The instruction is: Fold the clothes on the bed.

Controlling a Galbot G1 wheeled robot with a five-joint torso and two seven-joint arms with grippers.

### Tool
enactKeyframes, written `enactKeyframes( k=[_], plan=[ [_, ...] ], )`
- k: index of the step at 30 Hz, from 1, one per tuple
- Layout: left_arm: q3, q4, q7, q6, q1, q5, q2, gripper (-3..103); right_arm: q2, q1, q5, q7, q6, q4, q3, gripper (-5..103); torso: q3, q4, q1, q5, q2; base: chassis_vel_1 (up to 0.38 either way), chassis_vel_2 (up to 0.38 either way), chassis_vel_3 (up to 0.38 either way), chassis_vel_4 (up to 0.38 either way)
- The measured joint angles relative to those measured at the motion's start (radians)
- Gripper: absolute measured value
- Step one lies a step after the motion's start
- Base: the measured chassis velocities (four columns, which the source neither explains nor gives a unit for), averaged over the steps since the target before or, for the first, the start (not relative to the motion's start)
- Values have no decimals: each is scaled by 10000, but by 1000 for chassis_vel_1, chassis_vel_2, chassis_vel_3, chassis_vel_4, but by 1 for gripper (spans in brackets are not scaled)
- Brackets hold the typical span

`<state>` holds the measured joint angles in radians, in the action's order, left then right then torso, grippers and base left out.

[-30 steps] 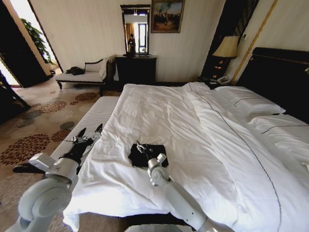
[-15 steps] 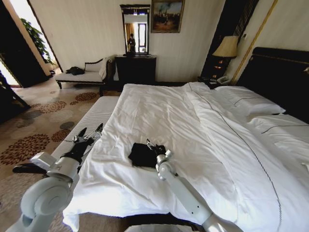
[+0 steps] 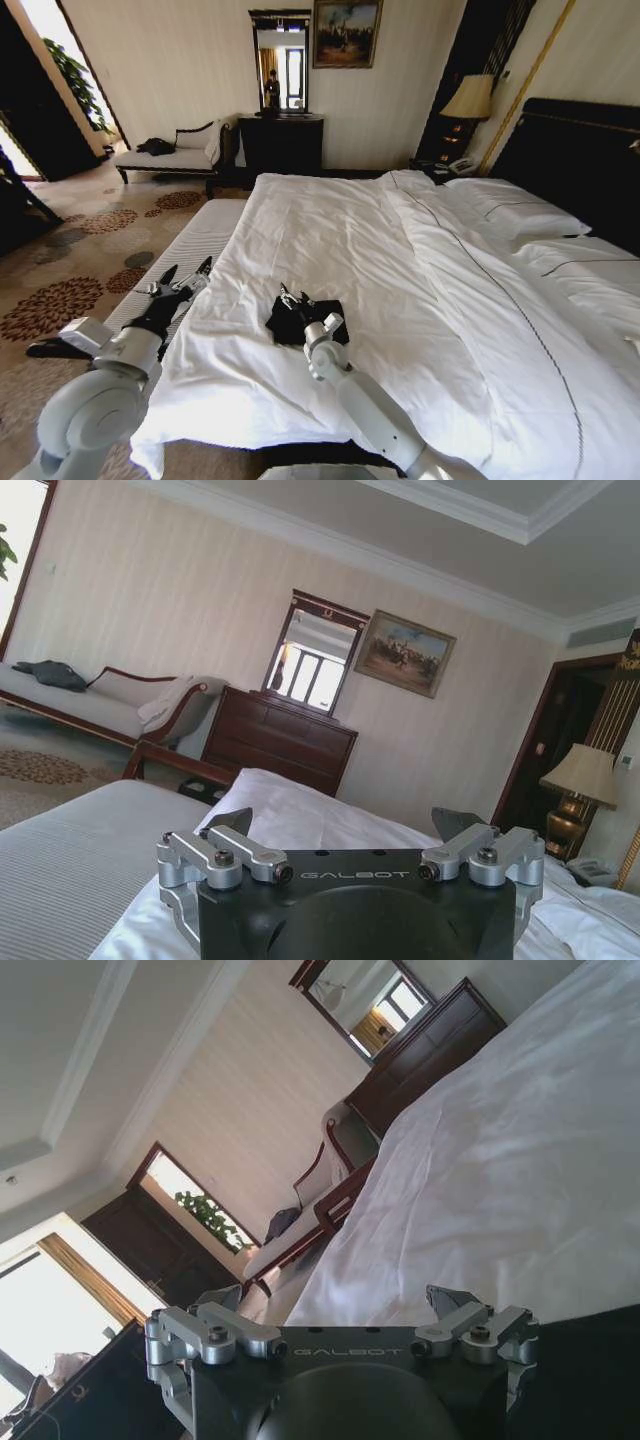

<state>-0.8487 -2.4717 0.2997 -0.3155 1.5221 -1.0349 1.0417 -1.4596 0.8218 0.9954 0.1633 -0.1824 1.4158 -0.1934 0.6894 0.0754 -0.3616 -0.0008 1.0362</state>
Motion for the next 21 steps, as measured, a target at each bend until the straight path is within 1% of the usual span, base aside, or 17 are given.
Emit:
enactKeyframes(
  k=[5, 8, 13, 17, 19, 20, 21],
  plan=[
    [-37, -18, 2, 14, 12, 19, 41, 100, -412, -273, -165, -35, 26, -621, -373, 100, 0, 3, 0, -1, 0, 0, 0, 0, 0],
    [-92, -69, 3, 19, 47, 20, 53, 100, -848, -466, -381, -125, 26, -1374, -485, 100, 0, 2, 0, 0, 0, 0, 0, 0, 0],
    [-173, -117, 6, 23, 100, 12, 55, 100, -1179, -637, -617, -170, 17, -2026, -552, 100, 0, 3, 0, 0, 0, 0, 0, 0, 0],
    [-194, -177, 7, 26, 152, 22, 84, 100, -1296, -695, -767, -153, -47, -2111, -540, 100, 1, -1, 0, 1, 0, 0, 0, 0, 0],
    [-244, -186, 9, 49, 189, 38, 88, 100, -1083, -602, -814, -126, -197, -1408, -414, 100, 0, -2, 0, 4, 0, 0, 0, 0, 0],
    [-244, -186, 9, 49, 189, 38, 88, 100, -1083, -602, -814, -126, -197, -1408, -414, 100, 0, -2, 0, 4, 0, 0, 0, 0, 0],
    [-268, -167, 9, 87, 193, 44, 88, 100, -901, -535, -868, -119, -289, -989, -328, 100, 0, 0, 0, 3, 0, 0, 0, 0, 0]
  ],
)
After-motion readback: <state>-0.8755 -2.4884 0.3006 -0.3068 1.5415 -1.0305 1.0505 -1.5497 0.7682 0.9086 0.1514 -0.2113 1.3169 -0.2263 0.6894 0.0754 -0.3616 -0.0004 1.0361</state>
